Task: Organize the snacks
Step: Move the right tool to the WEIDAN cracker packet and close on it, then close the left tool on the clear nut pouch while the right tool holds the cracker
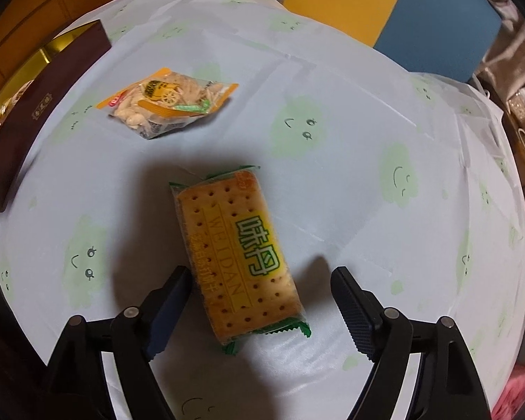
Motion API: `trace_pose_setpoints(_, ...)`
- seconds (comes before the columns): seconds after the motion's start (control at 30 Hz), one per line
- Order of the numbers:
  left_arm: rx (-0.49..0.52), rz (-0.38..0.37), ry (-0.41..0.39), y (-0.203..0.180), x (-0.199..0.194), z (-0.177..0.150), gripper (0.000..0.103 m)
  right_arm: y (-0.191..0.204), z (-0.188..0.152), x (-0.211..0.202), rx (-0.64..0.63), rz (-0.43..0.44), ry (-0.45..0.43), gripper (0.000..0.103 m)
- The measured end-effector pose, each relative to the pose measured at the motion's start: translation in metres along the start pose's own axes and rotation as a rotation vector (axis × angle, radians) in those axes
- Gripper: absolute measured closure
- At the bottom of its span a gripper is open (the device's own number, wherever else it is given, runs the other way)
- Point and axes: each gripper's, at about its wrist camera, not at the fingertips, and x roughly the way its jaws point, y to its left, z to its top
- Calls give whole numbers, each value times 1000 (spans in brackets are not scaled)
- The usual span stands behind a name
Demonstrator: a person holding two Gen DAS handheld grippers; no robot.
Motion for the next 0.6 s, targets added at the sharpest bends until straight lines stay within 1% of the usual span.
trace_pose_setpoints(0.07,70,-34,23,-7,14,13,33,2,1,-2,-3,0,-5,21)
trace_pose_setpoints(0.17,186,-53,50,-19,39,32,33,0,1,-4,-3,2,-8,21)
trace_pose_setpoints(0.23,238,-64,85,-27,56,39,30,-4,2,-5,4,6,-13,21)
trace_pose_setpoints(0.27,267,-70,101,-31,64,43,27,-9,3,-3,6,13,-15,21)
trace_pose_setpoints(0.3,310,-74,113,-36,73,47,26,-10,3,-2,5,21,-18,21)
trace_pose_setpoints(0.37,391,-46,107,-45,86,52,25,-9,4,-5,2,34,-20,21)
trace_pose_setpoints(0.4,427,-44,109,-49,92,56,24,-9,6,-4,-1,39,-20,21)
trace_pose_setpoints(0.47,474,-61,129,-53,104,65,21,-7,9,-4,-10,49,-20,21)
trace_pose_setpoints(0.53,518,-72,143,-54,115,72,21,-5,10,-4,-18,56,-19,21)
trace_pose_setpoints(0.6,555,-100,168,-51,126,79,20,-4,11,-5,-20,58,-21,21)
